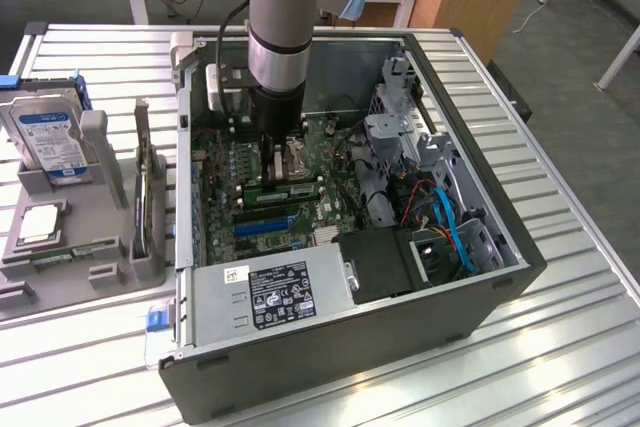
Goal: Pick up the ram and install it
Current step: 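Press down the ram until it locks into place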
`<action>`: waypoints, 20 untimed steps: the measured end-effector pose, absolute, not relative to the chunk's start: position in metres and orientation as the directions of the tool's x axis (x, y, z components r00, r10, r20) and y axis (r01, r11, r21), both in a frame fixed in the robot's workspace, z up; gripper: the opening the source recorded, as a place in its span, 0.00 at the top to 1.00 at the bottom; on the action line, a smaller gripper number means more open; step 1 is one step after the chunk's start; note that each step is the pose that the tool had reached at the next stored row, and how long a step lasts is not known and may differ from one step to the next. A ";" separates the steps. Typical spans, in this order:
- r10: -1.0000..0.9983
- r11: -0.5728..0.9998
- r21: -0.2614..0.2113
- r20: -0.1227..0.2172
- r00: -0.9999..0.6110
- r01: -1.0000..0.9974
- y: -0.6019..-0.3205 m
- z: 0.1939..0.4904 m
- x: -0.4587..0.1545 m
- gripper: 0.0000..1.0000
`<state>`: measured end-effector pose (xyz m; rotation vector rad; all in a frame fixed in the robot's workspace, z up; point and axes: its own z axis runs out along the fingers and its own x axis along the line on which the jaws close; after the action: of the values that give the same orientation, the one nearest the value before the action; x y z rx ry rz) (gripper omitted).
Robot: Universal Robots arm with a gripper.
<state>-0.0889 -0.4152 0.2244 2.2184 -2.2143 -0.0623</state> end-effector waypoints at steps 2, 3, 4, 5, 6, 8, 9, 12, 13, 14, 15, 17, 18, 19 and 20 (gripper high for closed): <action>-1.000 -0.002 0.033 -0.024 0.001 -0.999 -0.415 0.224 -0.089 0.90; -1.000 -0.002 0.033 -0.024 0.001 -0.999 -0.415 0.224 -0.089 0.90; -1.000 -0.002 0.033 -0.024 0.001 -0.999 -0.415 0.224 -0.089 0.90; -1.000 -0.002 0.033 -0.023 0.001 -0.999 -0.415 0.224 -0.089 0.90; -1.000 -0.002 0.033 -0.024 0.001 -0.999 -0.415 0.224 -0.089 0.90; -1.000 -0.002 0.033 -0.024 0.001 -0.999 -0.415 0.224 -0.089 0.90; -1.000 -0.002 0.033 -0.024 0.001 -0.999 -0.415 0.224 -0.089 0.90; -1.000 -0.002 0.033 -0.024 0.001 -0.999 -0.415 0.223 -0.089 0.90; -1.000 -0.002 0.033 -0.024 0.001 -0.999 -0.415 0.223 -0.089 0.90; -1.000 -0.002 0.033 -0.024 0.001 -0.999 -0.415 0.223 -0.089 0.90; -1.000 -0.002 0.033 -0.024 0.001 -0.999 -0.415 0.223 -0.089 0.90; -1.000 -0.002 0.033 -0.024 0.001 -0.999 -0.415 0.223 -0.089 0.90; -1.000 -0.002 0.033 -0.024 0.001 -0.999 -0.415 0.223 -0.089 0.90; -1.000 -0.002 0.033 -0.024 0.001 -0.999 -0.415 0.223 -0.089 0.90; -1.000 -0.002 0.033 -0.024 0.001 -0.999 -0.415 0.223 -0.089 0.90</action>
<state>-0.0889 -0.4152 0.2230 2.2187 -2.2146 -0.0626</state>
